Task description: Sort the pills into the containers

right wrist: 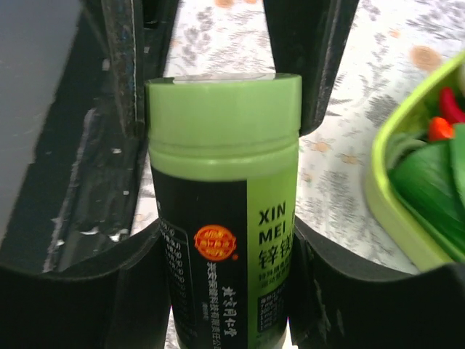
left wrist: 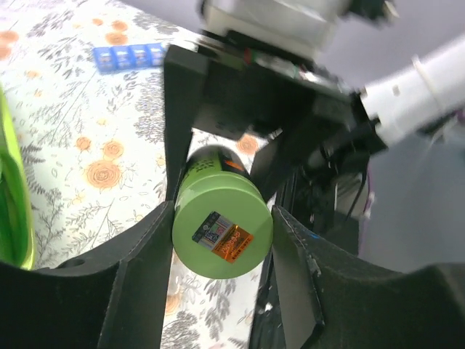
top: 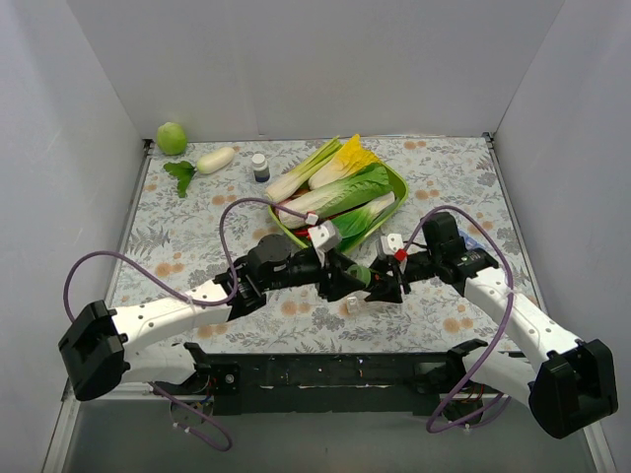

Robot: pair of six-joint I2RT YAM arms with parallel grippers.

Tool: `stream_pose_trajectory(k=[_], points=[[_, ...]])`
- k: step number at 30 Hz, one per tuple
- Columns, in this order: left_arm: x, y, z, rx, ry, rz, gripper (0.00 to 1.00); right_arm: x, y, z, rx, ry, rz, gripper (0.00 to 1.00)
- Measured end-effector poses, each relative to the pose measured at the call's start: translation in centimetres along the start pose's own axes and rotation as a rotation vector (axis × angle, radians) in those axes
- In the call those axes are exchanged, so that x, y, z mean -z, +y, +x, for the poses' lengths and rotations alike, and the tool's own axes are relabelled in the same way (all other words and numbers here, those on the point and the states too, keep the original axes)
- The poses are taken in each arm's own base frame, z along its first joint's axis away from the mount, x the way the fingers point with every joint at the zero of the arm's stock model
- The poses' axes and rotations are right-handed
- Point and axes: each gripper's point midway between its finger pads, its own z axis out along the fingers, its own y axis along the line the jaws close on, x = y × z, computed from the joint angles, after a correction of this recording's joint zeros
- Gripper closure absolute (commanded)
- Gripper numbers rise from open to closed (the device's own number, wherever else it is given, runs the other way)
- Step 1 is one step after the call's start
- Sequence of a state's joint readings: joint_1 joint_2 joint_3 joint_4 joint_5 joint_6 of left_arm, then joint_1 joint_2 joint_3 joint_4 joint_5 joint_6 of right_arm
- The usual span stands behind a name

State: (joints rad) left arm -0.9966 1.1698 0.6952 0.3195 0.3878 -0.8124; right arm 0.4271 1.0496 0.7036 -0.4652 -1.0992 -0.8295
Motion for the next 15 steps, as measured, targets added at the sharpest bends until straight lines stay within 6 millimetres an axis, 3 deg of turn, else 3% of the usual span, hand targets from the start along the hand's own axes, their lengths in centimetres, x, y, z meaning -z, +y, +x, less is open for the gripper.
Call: stream_pose_trajectory(k=[3,8,15], points=[[-0.9,2.1,-1.4,0.189,-0.013,-0.108,1.00,0.5,-1.9,0.2,-0.001,0.023,0.082,0.97],[-1.7,5.9,-2.0,0.627,-0.026,-0.255,1.00,1.7,-5.1,0.5,-0.028,0.070,0.236,0.98],[-2.1,7.7,-3.1,1.000,-0.026,-0.418,1.00,2.5,-6.7,-0.2,-0.061,0.069,0.316,0.98]])
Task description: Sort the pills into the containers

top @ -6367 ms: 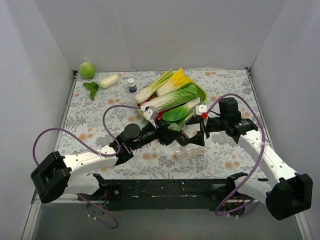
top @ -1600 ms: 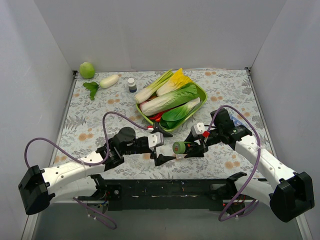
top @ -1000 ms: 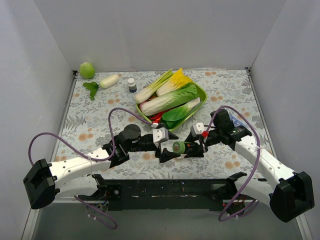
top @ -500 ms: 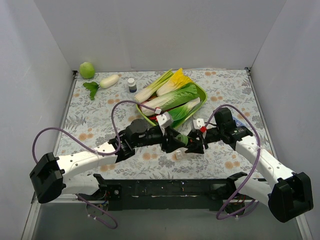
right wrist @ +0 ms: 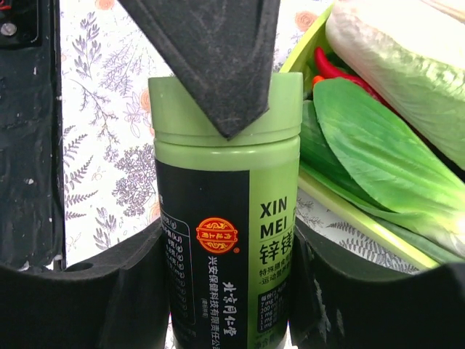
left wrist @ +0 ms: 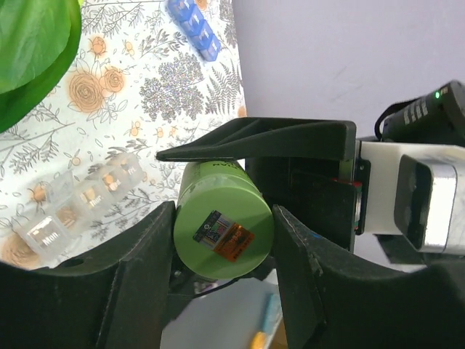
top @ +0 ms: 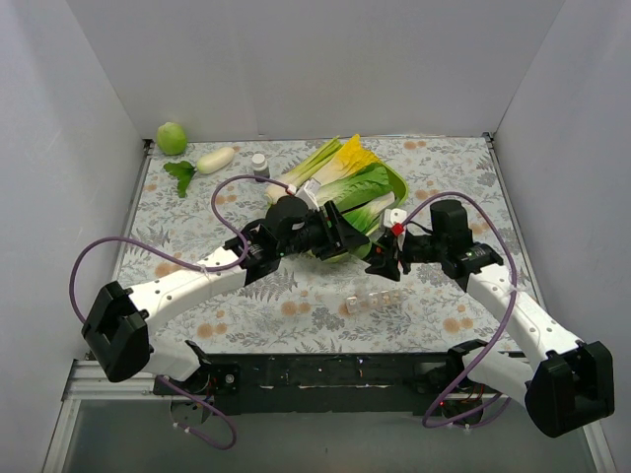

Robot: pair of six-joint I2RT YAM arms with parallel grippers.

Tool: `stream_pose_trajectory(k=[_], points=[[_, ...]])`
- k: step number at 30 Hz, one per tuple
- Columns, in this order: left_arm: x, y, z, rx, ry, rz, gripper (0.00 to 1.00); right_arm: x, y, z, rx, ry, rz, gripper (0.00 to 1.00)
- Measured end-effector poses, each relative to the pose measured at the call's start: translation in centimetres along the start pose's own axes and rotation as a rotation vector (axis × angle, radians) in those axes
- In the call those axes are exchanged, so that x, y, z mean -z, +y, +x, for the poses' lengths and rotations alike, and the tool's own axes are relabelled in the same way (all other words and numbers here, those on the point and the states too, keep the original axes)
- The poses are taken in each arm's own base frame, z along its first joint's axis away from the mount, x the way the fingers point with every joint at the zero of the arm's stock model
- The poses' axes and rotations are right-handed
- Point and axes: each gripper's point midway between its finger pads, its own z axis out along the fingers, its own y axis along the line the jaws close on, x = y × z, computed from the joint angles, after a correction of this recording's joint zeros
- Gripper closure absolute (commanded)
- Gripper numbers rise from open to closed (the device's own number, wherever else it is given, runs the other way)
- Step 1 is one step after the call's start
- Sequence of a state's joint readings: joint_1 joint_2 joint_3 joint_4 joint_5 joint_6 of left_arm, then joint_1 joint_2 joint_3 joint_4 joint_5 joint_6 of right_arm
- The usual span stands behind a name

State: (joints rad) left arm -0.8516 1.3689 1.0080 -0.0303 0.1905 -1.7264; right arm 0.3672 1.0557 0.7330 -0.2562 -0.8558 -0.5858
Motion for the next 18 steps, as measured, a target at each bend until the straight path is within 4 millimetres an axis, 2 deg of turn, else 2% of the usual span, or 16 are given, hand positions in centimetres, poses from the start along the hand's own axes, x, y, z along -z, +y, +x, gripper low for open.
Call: stream_pose_trajectory(k=[1,2,4,5,7,8,9,11,13,15,18], points=[[0.1,-0.1,-0.2,0.028,-0.004,-0.012,0.99,0.0,-0.1,-0.2,-0.001,-0.005,0.001,0.98],[0.1,-0.2,-0.4,0.054,-0.008,-0.022,0.76,0.1,-0.2,-0.5,-0.002,-0.011,0.002,0.98],[0.2,-0.3,-0.6,0.096,-0.009,-0.036,0.52,0.2,-0.2,-0.8,-0.005,-0.023,0.002,0.98],[0.3,-0.3,-0.7,0.107,-0.009,-0.040,0.37,0.2,-0.2,-0.9,-0.008,-0.029,-0.001,0.98],[0.3,-0.4,-0.7,0.121,-0.009,-0.040,0.22,0.2,-0.1,-1.1,-0.013,-0.037,-0.007,0.99],[0.4,-0.2,-0.9,0.113,-0.013,-0.047,0.18,0.2,-0.1,-1.1,-0.016,-0.038,-0.009,0.99],[0.6,0.1,-1.2,0.103,-0.020,-0.051,0.08,0.3,-0.2,-1.1,-0.018,-0.040,-0.009,0.98],[1.3,0.4,-1.9,0.060,-0.038,-0.043,0.02,0.4,-0.1,-1.1,-0.022,-0.046,-0.012,0.99],[2.3,0.4,-2.5,-0.013,-0.058,-0.030,0.02,0.4,0.0,-1.2,-0.023,-0.052,-0.019,0.99],[3.5,-0.2,-2.6,-0.143,-0.062,0.001,0.02,0.4,0.2,-1.4,-0.022,-0.060,-0.032,0.98],[6.0,-1.5,-1.5,-0.409,-0.027,0.108,0.02,0.4,0.7,-1.5,-0.012,-0.070,-0.059,0.98]])
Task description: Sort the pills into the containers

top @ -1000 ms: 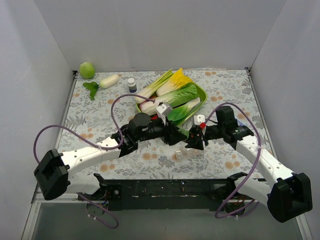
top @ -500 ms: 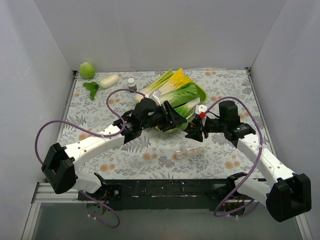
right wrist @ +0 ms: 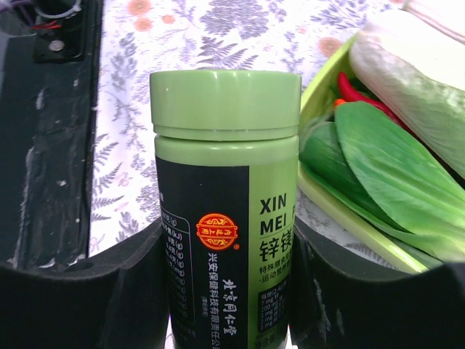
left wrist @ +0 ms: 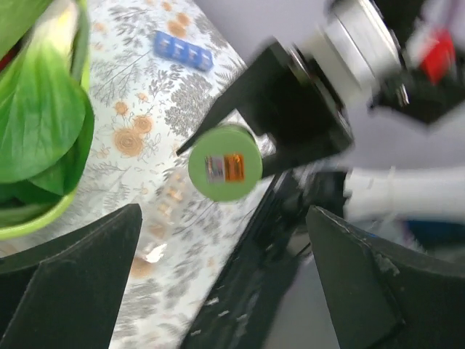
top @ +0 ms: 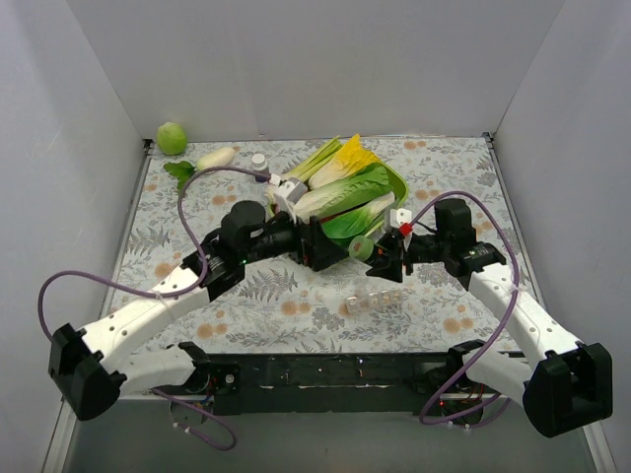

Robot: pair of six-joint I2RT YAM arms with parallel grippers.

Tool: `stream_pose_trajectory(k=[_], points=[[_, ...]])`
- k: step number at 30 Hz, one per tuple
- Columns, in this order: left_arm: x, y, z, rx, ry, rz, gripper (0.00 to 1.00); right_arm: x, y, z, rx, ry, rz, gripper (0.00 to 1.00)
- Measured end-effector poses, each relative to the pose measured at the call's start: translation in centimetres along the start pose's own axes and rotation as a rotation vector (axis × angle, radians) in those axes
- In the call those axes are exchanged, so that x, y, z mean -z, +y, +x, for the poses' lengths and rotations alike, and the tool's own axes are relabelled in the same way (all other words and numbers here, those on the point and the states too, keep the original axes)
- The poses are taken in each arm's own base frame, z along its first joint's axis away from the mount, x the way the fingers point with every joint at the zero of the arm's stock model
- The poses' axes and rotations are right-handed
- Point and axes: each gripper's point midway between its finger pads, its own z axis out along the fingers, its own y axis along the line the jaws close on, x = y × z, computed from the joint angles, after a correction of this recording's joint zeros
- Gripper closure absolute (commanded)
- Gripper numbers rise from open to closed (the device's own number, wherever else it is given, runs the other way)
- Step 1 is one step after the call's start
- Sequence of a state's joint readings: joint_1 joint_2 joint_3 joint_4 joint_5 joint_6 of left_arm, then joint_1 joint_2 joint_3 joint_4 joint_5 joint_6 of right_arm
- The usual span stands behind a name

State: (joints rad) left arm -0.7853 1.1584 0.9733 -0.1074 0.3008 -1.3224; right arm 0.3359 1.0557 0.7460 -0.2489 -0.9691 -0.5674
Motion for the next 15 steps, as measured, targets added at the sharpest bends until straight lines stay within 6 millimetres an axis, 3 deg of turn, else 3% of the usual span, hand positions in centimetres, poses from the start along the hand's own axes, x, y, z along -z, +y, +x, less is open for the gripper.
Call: stream_pose_trajectory(k=[1,4,7,15], points=[[0.8,-0.5,0.5,-0.103,0.007,0.053,0.02,0.0,0.3,0.0,0.009,-0.004,-0.018,0.98],[3.7,-1.3,4.3,-0.444,0.046,0.252,0.02,-0.1,1.6,0.2,0.033,-0.018,-0.090,0.98],[5.1,-0.4,8.2,-0.698,0.070,0.385,0.02,-0.2,3.0,1.0,0.052,-0.020,-0.169,0.97],[2.0,0.9,9.7,-0.952,0.104,0.473,0.02,-0.6,4.9,1.9,0.124,-0.008,-0.256,0.97]])
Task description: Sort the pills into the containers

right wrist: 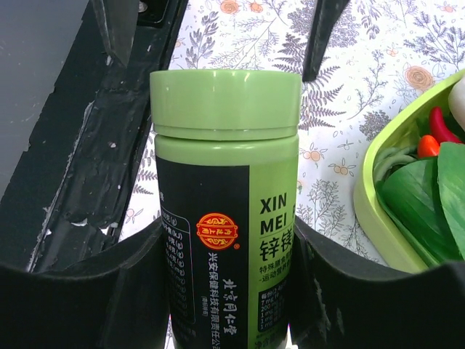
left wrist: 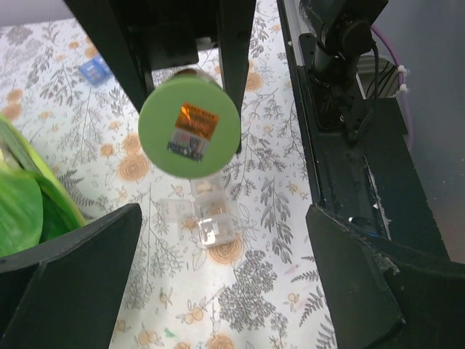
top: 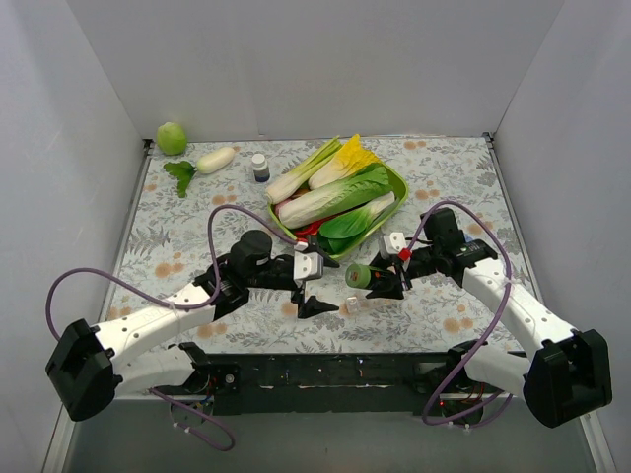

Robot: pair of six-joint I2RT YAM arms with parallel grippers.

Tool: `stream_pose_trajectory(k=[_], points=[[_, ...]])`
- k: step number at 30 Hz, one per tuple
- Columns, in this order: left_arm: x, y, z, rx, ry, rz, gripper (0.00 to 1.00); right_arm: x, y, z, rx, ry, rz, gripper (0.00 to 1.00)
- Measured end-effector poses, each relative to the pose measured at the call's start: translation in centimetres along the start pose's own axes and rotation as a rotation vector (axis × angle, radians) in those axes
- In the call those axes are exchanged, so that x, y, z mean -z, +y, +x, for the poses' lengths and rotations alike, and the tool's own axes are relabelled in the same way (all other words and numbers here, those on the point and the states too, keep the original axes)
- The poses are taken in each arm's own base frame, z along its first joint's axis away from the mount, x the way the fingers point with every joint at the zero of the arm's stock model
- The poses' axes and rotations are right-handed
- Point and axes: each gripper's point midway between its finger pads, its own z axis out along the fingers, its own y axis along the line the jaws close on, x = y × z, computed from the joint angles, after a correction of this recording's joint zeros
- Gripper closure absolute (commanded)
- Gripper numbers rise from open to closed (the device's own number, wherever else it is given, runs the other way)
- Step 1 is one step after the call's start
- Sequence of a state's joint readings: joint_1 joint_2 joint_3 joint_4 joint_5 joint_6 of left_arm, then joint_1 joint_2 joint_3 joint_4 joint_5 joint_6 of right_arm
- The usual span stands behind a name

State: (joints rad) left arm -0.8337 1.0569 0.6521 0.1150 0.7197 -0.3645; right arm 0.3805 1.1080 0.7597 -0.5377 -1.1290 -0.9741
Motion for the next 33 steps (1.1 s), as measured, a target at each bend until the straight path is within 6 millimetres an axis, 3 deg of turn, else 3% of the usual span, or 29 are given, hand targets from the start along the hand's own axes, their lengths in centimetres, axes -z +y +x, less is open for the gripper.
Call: stream_pose_trajectory(k=[5,8,15,16,17,18,22,25,33], points=[[-2.1,-0.1,-1.2,-0.071,-0.026,0.032,0.11,-0.2,0.3,0.0,0.021,0.005,-0.015,0.97],[-3.2,-0.2,-1.4,-0.085,-0.037,0.037,0.34,-0.3,0.3,0.1,0.022,0.007,-0.017,0.97],[-4.4,1.1,-1.6,-0.072,-0.032,-0.016,0.60,-0.3,0.5,0.3,0.004,0.013,-0.018,0.97],[-4.4,1.1,-1.7,-0.067,-0.032,-0.022,0.65,-0.3,0.5,0.3,0.004,0.013,-0.017,0.97],[-4.5,1.1,-1.7,-0.061,-0.033,-0.026,0.90,-0.3,0.5,0.2,0.003,0.013,-0.016,0.97],[-4.5,1.2,-1.7,-0.051,-0.034,-0.032,1.00,-0.3,0.5,0.2,0.002,0.013,-0.014,0.97],[-4.5,1.2,-1.8,0.046,-0.035,-0.060,1.00,-0.3,0.5,0.3,-0.001,0.013,-0.005,0.97],[-4.8,1.6,-1.8,0.210,-0.031,-0.109,1.00,-0.2,0.3,0.5,-0.020,0.026,0.010,0.98],[-5.4,3.1,-1.8,0.907,-0.061,-0.301,1.00,0.0,-0.2,1.4,-0.092,0.078,0.063,0.98]])
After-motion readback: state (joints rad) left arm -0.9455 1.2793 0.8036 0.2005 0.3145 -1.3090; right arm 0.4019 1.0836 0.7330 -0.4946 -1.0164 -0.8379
